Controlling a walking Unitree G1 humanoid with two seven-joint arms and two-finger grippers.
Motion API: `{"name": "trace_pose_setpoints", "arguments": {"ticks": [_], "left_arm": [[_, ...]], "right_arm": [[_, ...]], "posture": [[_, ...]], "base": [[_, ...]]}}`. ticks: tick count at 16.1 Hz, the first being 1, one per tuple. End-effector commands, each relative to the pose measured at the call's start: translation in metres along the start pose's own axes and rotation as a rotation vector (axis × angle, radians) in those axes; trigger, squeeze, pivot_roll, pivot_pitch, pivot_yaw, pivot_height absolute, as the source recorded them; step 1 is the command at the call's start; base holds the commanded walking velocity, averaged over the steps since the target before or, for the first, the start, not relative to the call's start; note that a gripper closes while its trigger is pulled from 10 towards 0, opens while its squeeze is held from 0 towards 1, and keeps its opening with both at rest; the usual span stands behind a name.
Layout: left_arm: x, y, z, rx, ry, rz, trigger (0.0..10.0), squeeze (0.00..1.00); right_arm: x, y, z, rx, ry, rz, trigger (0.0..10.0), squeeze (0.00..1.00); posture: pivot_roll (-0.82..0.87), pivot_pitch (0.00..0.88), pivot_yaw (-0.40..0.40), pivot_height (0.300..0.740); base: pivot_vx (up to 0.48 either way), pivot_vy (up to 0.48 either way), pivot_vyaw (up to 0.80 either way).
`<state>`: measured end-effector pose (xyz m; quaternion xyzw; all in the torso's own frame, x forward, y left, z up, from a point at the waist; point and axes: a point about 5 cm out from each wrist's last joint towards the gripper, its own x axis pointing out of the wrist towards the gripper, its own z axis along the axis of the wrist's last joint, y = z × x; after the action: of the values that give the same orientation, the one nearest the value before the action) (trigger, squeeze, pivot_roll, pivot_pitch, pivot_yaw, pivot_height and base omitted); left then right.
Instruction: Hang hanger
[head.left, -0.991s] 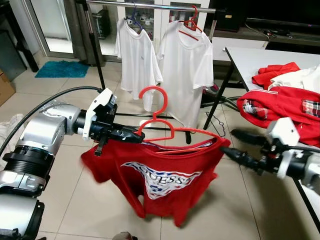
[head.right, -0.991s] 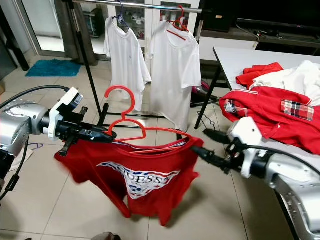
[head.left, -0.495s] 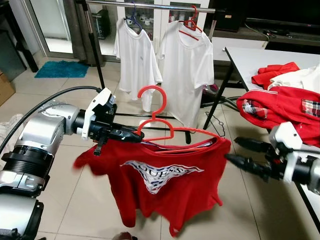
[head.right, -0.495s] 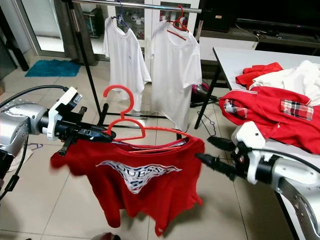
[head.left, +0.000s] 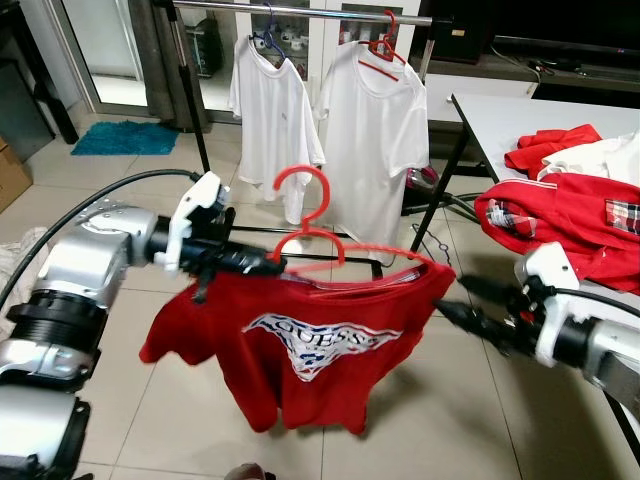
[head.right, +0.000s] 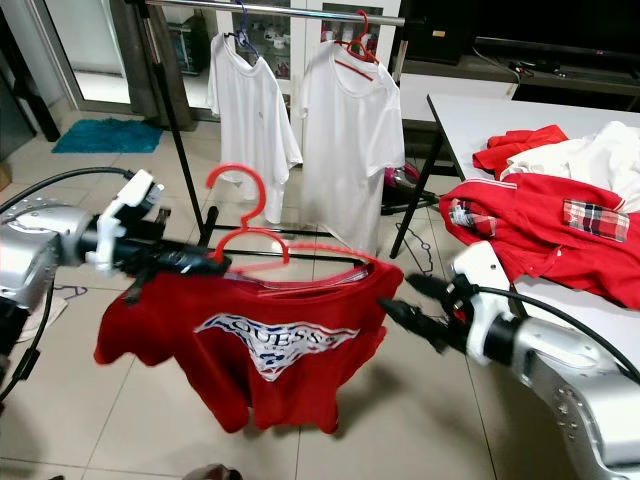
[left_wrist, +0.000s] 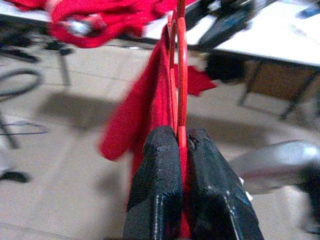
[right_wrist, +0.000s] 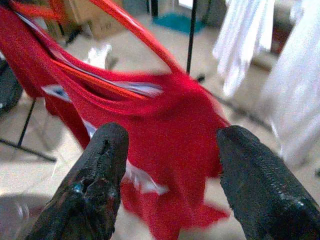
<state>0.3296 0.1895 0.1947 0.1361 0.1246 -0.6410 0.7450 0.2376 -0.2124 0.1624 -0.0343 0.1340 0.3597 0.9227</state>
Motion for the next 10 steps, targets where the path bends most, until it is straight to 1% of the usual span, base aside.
{"name": "trace_pose_setpoints", "arguments": {"ticks": [1,2,3,4,5,6,7,9,10], "left_arm": [[-0.003,0.01,0.011,0.141,0.042,0.108,0.0,0.0],[-0.004,0.014,0.012,0.187,0.069,0.142,0.0,0.0],[-0.005,0.014,0.013,0.187,0.065,0.141,0.0,0.0],[-0.003,0.013,0.013,0.18,0.061,0.124,0.0,0.0],[-0.002,0.013,0.014,0.175,0.052,0.123,0.0,0.0],[0.002,0.012,0.014,0.168,0.033,0.101,0.0,0.0],[0.01,0.008,0.014,0.156,0.001,0.025,0.0,0.0],[0.018,0.004,0.02,0.162,-0.038,-0.057,0.0,0.0],[0.02,0.003,0.022,0.174,-0.037,-0.081,0.0,0.0]], "right_arm": [[-0.005,-0.005,0.018,-0.053,-0.077,-0.035,10.0,0.0],[-0.007,-0.002,0.027,-0.087,-0.101,0.015,10.0,0.0],[-0.007,0.0,0.029,-0.103,-0.102,0.045,10.0,0.0],[-0.003,0.007,0.04,-0.153,-0.118,0.117,10.0,0.0],[-0.001,0.009,0.044,-0.165,-0.128,0.132,10.0,0.0],[0.007,0.012,0.052,-0.179,-0.149,0.152,10.0,0.0],[0.02,0.016,0.058,-0.188,-0.152,0.194,10.0,0.0],[0.035,0.016,0.063,-0.228,-0.121,0.226,10.0,0.0],[0.039,0.018,0.064,-0.22,-0.105,0.274,10.0,0.0]], "posture": [[0.01,0.003,0.007,0.74],[0.01,0.002,0.007,0.74],[0.01,0.002,0.007,0.74],[0.01,0.0,0.013,0.74],[0.01,0.0,0.013,0.74],[0.0,0.0,0.013,0.74],[0.0,0.0,0.013,0.74],[0.0,0.0,0.011,0.74],[0.0,0.0,0.009,0.74]], "base": [[0.0,0.0,0.0],[0.0,0.0,0.0],[0.0,0.0,0.0],[0.0,0.0,0.0],[0.0,0.0,0.0],[0.0,0.0,0.0],[0.0,0.0,0.0],[0.0,0.0,0.0],[0.0,0.0,0.0]]}}
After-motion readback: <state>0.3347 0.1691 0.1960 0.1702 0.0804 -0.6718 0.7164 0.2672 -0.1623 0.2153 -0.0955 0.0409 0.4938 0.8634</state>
